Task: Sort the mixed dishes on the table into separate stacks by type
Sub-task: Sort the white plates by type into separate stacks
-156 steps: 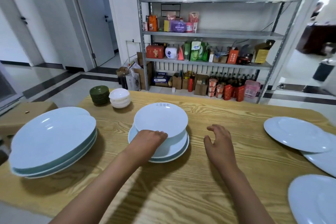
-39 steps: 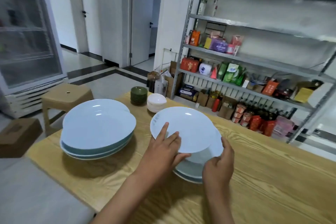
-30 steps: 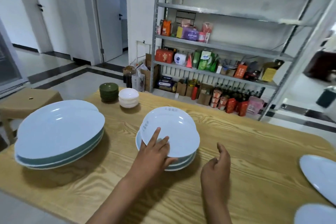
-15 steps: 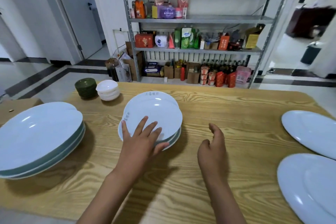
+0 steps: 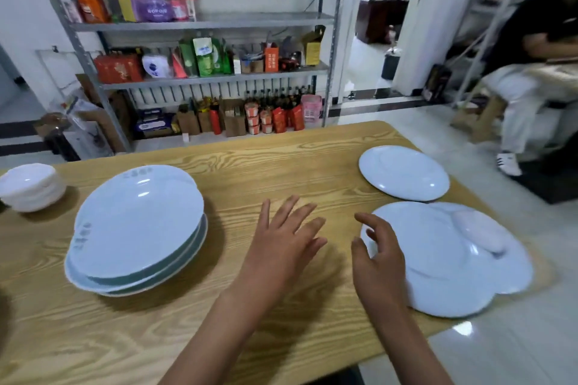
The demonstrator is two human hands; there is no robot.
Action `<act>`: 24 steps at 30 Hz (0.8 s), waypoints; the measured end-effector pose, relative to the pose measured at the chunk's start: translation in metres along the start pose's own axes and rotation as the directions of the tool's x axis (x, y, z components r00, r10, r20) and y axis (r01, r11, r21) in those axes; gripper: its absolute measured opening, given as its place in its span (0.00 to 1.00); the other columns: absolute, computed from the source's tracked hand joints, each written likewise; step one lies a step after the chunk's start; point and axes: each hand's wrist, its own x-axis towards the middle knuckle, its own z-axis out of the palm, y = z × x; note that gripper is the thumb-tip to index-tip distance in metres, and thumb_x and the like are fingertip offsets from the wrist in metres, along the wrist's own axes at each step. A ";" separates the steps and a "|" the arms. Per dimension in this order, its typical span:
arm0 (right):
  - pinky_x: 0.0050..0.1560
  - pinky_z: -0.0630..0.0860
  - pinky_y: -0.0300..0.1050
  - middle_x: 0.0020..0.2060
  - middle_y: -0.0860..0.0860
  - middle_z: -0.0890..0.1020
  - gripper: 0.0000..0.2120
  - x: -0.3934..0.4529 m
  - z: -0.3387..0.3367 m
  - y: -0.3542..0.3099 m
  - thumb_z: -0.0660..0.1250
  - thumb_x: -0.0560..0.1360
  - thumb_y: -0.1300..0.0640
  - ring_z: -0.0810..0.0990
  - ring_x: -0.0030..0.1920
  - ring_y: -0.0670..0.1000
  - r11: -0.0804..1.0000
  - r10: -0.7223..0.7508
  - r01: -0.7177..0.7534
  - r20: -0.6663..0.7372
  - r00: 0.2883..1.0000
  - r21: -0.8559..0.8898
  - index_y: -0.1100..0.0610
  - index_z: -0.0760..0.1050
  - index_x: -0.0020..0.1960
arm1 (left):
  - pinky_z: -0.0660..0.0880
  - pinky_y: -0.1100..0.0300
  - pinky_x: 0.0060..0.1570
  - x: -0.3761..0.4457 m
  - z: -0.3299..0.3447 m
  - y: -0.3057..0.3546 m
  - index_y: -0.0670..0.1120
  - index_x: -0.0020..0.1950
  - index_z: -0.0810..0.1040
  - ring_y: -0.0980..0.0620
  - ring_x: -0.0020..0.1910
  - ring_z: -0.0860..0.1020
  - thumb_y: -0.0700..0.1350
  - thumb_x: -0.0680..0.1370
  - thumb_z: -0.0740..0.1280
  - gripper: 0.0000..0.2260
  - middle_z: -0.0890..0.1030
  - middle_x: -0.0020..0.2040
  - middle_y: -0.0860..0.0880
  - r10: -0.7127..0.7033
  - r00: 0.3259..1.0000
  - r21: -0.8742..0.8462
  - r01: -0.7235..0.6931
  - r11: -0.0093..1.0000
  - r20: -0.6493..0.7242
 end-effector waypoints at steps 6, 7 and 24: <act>0.45 0.68 0.23 0.54 0.39 0.79 0.16 -0.012 -0.089 0.029 0.66 0.76 0.64 0.76 0.54 0.42 0.993 0.112 -0.114 -0.324 0.939 0.010 0.42 0.76 0.52 | 0.70 0.37 0.61 0.024 0.044 0.051 0.49 0.60 0.80 0.44 0.66 0.74 0.56 0.78 0.56 0.20 0.79 0.63 0.48 0.120 0.987 -0.239 -0.092 0.967 0.103; 0.45 0.68 0.24 0.53 0.40 0.79 0.16 -0.013 -0.101 0.035 0.67 0.75 0.65 0.76 0.52 0.44 0.993 0.111 -0.117 -0.394 0.912 0.009 0.44 0.76 0.52 | 0.70 0.37 0.62 0.027 0.051 0.059 0.49 0.61 0.79 0.43 0.66 0.73 0.57 0.78 0.55 0.20 0.78 0.64 0.47 0.132 0.981 -0.276 -0.089 0.957 0.143; 0.63 0.70 0.48 0.63 0.49 0.73 0.35 0.079 -0.167 0.061 0.74 0.67 0.40 0.71 0.65 0.51 0.887 0.200 -0.333 -0.385 0.901 -0.319 0.53 0.68 0.69 | 0.51 0.45 0.74 0.049 0.089 0.123 0.53 0.75 0.62 0.53 0.77 0.53 0.65 0.77 0.44 0.30 0.60 0.77 0.54 0.137 0.946 -0.414 -0.004 0.910 0.293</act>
